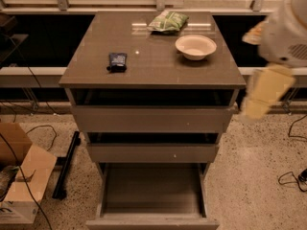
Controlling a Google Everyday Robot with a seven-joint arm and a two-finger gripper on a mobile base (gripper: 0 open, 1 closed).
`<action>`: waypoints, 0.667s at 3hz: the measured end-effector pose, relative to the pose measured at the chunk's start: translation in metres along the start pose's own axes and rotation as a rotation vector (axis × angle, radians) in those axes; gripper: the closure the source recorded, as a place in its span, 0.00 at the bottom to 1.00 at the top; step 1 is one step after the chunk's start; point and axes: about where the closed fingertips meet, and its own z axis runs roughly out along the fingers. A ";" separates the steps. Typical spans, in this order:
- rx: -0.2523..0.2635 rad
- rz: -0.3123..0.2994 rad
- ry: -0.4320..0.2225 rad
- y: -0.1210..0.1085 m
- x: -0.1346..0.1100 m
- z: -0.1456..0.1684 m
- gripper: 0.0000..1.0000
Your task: Place rxbar blueberry into bottom drawer
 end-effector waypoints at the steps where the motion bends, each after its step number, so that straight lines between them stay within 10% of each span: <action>1: 0.016 -0.039 -0.054 -0.010 -0.034 0.013 0.00; 2: 0.010 -0.076 -0.147 -0.032 -0.071 0.035 0.00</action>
Offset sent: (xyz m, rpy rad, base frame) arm 0.1030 0.1023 -0.0159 0.2067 -0.0792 0.1868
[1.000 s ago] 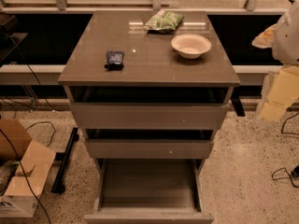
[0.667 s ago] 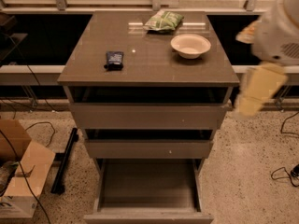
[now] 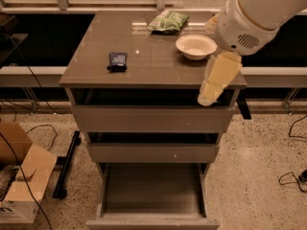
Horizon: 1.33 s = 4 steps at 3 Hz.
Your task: Place rxbar blueberry into bottom drawer
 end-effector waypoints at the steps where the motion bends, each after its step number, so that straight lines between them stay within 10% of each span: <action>1: -0.033 -0.029 -0.089 -0.024 -0.028 0.036 0.00; 4: -0.071 -0.010 -0.153 -0.046 -0.059 0.101 0.00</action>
Offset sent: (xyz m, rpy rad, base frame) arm 0.1140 0.1025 -0.0599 0.1822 0.0687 0.2065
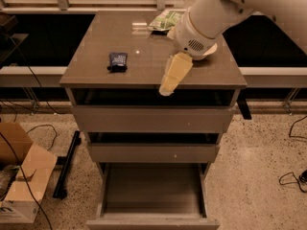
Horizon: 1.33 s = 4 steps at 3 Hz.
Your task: Place rxbar blueberry into bottom drawer
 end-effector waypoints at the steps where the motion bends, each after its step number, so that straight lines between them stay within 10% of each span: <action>1: 0.030 0.022 -0.045 -0.022 -0.020 0.043 0.00; 4: -0.004 0.039 -0.150 -0.078 -0.069 0.130 0.00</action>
Offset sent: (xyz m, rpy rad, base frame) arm 0.0888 0.0802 -0.0383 0.1145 -0.0466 -0.0212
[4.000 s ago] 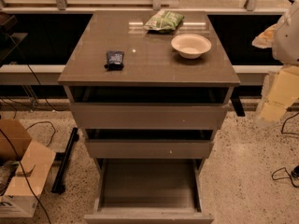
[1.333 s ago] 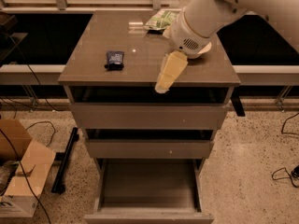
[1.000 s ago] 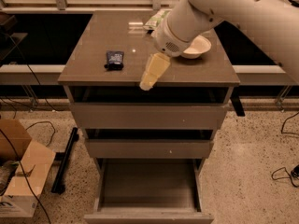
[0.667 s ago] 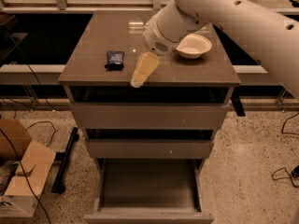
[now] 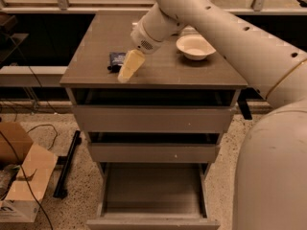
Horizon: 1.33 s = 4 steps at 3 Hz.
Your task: Place rxbar blueberry into bottom drawer
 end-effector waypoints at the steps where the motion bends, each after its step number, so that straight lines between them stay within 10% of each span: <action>1: -0.035 0.006 -0.014 -0.016 -0.009 0.030 0.00; 4: -0.127 0.057 0.017 -0.038 0.000 0.085 0.29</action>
Offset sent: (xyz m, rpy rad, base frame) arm 0.0728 0.0508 -0.0325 0.0229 0.0931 0.0459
